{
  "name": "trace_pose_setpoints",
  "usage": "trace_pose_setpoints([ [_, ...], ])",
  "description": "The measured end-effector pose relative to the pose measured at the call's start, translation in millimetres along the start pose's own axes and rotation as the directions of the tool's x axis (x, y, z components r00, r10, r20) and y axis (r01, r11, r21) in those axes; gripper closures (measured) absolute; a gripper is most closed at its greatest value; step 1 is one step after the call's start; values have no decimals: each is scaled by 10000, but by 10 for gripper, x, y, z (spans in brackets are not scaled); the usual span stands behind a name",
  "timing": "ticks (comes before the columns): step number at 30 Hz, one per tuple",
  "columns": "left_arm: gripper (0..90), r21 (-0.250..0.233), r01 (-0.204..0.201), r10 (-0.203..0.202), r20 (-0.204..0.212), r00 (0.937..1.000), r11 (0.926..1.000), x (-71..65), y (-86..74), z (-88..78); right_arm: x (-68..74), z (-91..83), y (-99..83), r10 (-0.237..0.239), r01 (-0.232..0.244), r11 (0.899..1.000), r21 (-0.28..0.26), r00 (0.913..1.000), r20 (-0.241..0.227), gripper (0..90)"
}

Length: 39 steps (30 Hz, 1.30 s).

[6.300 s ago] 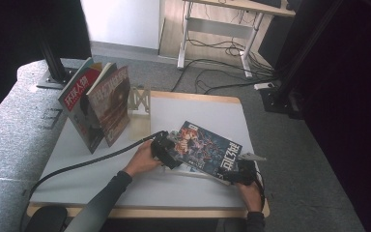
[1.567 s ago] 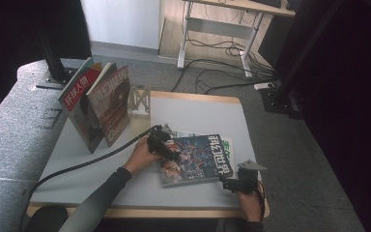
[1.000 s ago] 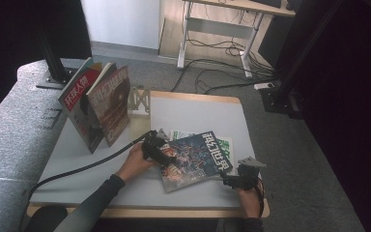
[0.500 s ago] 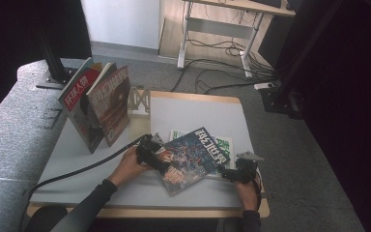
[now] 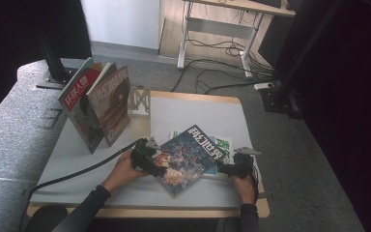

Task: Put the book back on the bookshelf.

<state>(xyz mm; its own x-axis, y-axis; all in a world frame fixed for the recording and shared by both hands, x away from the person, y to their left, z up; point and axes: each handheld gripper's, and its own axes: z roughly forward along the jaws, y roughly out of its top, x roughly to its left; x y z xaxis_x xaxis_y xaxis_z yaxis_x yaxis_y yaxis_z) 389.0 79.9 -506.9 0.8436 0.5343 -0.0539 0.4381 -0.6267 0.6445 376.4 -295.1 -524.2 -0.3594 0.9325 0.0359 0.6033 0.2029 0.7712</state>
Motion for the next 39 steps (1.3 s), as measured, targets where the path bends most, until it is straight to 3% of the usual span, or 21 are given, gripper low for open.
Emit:
trace_pose_setpoints([
  [10,0,282,-450,461,-414,9981,9986,-137,-138,-87,52,154,148,-118,118,9999,3,9999,106,63],
  [13,0,76,-364,367,-468,9982,9993,-157,-171,-87,51,175,177,-123,123,9999,94,9999,47,64],
  [17,1,-165,-237,234,-212,9995,9996,-119,-186,-119,53,173,156,-243,243,9997,46,9997,57,63],
  [20,54,-436,-347,339,-199,9992,9984,-100,-188,-193,62,168,139,-342,341,9994,17,9994,93,60],
  [24,59,-691,-368,336,-466,9983,9969,-56,-189,-302,69,161,125,-392,392,9992,-29,9992,114,54],
  [27,138,-958,-94,65,-305,9995,9954,18,-232,-372,89,149,116,-473,473,9989,-4,9989,22,48],
  [33,223,-753,164,-165,1,9999,9970,92,-325,-370,124,114,129,-732,736,9971,199,9971,-219,93],
  [39,221,-664,-67,81,218,9997,9978,65,-343,-361,139,78,167,-934,941,9954,199,9951,-328,98],
])
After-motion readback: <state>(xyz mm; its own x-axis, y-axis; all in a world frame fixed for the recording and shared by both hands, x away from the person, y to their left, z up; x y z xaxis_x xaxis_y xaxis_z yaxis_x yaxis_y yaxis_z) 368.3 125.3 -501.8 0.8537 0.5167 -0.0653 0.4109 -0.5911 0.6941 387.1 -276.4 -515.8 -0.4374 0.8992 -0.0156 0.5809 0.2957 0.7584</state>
